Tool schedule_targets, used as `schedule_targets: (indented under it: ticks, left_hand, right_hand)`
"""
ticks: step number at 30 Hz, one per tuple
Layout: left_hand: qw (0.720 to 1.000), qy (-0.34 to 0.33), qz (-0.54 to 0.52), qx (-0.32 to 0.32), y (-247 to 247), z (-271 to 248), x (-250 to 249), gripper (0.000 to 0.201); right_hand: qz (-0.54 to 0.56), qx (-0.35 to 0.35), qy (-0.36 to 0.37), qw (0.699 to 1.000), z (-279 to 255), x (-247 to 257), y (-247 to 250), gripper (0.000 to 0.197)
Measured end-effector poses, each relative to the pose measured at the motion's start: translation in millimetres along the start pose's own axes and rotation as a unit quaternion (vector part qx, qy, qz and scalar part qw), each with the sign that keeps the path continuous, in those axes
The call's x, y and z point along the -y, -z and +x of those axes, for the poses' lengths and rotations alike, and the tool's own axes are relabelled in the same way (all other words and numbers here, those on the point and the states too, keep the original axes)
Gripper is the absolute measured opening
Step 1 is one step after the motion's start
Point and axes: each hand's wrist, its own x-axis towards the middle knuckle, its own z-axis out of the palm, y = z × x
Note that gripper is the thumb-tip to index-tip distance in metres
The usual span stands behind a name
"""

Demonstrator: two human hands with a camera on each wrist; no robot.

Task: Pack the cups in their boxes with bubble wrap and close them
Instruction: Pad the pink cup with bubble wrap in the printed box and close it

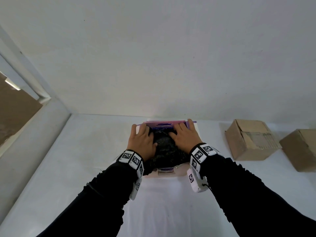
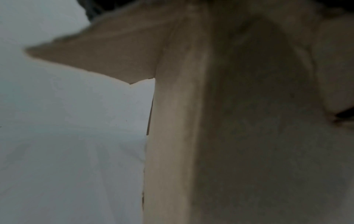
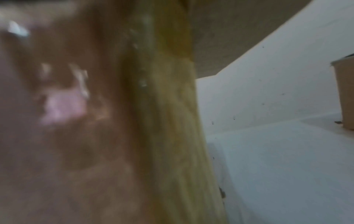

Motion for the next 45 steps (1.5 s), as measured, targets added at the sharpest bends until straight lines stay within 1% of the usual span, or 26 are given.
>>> schedule_targets:
  ticks: [2, 4, 6, 9, 10, 12, 15, 17, 19, 20, 22, 24, 25, 27, 28, 29, 31, 32, 33, 35, 36, 38, 39, 41, 43, 45]
  left_hand:
    - [1.0, 0.001, 0.001, -0.001, -2, 0, 0, 0.054]
    - [1.0, -0.008, -0.002, 0.007, -2, 0, 1, 0.052]
    - [1.0, -0.014, -0.014, 0.021, -1, 1, 2, 0.05]
    - [0.998, -0.01, -0.061, 0.018, 2, 1, 5, 0.045]
    - [0.996, -0.008, -0.086, 0.004, 3, 0, 6, 0.044]
    - [0.99, -0.005, -0.136, -0.049, 9, -5, 9, 0.047]
    - [0.973, -0.019, -0.162, -0.163, 17, -25, 8, 0.047]
    - [0.962, -0.037, -0.178, -0.203, 19, -42, 6, 0.046]
    - [0.957, -0.061, -0.204, -0.196, 19, -58, 5, 0.046]
    - [0.956, -0.076, -0.215, -0.187, 18, -65, 5, 0.047]
    - [0.954, -0.109, -0.219, -0.173, 13, -78, 8, 0.044]
    - [0.949, -0.135, -0.22, -0.181, 7, -86, 10, 0.034]
    - [0.946, -0.137, -0.222, -0.191, 6, -89, 11, 0.027]
    - [0.943, -0.104, -0.226, -0.222, 4, -91, 13, 0.018]
    - [0.942, -0.066, -0.231, -0.235, 4, -91, 13, 0.017]
    - [0.938, -0.017, -0.245, -0.243, 4, -92, 12, 0.015]
    - [0.92, 0.061, -0.31, -0.234, 8, -92, 10, 0.014]
    - [0.91, 0.074, -0.342, -0.223, 10, -91, 7, 0.019]
    - [0.902, 0.072, -0.367, -0.214, 14, -90, 5, 0.024]
    - [0.899, 0.031, -0.389, -0.197, 19, -86, 0, 0.026]
    - [0.905, 0.001, -0.384, -0.183, 20, -85, -4, 0.024]
    - [0.926, -0.044, -0.343, -0.15, 19, -84, -10, 0.01]
    - [0.939, -0.055, -0.315, -0.13, 18, -84, -12, 0.015]
    - [0.964, -0.081, -0.24, -0.082, 14, -89, -16, 0.033]
    - [0.974, -0.118, -0.183, -0.06, 11, -95, -16, 0.044]
    - [0.976, -0.129, -0.167, -0.057, 6, -97, -15, 0.052]
  right_hand:
    - [0.029, -0.011, 0.02, 0.999, -1, 0, -3, 0.043]
    - [0.069, 0.02, 0.029, 0.997, -1, -1, -1, 0.04]
    - [0.062, 0.026, 0.035, 0.997, -1, -3, 6, 0.04]
    - [0.118, 0.031, 0.023, 0.992, -4, -5, 5, 0.035]
    - [0.165, 0.015, 0.009, 0.986, -6, -6, 6, 0.033]
    - [0.28, -0.057, -0.016, 0.958, -14, -9, 11, 0.029]
    - [0.382, -0.184, 0.015, 0.905, -37, -8, 18, 0.047]
    - [0.38, -0.214, 0.062, 0.898, -57, -1, 22, 0.05]
    - [0.348, -0.202, 0.098, 0.91, -72, 9, 15, 0.047]
    - [0.338, -0.194, 0.103, 0.915, -77, 12, 10, 0.041]
    - [0.356, -0.188, 0.083, 0.912, -85, 15, -1, 0.03]
    - [0.399, -0.186, 0.055, 0.896, -90, 15, -4, 0.025]
    - [0.391, -0.198, 0.046, 0.898, -91, 15, -5, 0.024]
    - [0.327, -0.23, 0.015, 0.917, -91, 19, -2, 0.024]
    - [0.316, -0.238, -0.007, 0.918, -91, 21, -1, 0.022]
    - [0.331, -0.242, -0.028, 0.912, -91, 22, 1, 0.018]
    - [0.391, -0.232, -0.06, 0.889, -93, 27, 4, 0.014]
    - [0.407, -0.224, -0.065, 0.883, -94, 30, 5, 0.019]
    - [0.405, -0.221, -0.058, 0.885, -95, 32, 5, 0.023]
    - [0.386, -0.213, -0.02, 0.897, -97, 33, 7, 0.023]
    - [0.374, -0.203, 0.0, 0.905, -99, 34, 9, 0.018]
    - [0.345, -0.188, 0.031, 0.919, -102, 33, 8, 0.01]
    - [0.33, -0.175, 0.041, 0.927, -104, 33, 6, 0.01]
    - [0.298, -0.142, 0.047, 0.943, -107, 31, 2, 0.015]
    - [0.27, -0.107, 0.058, 0.955, -110, 30, -2, 0.021]
    - [0.251, -0.084, 0.063, 0.962, -111, 30, -5, 0.029]
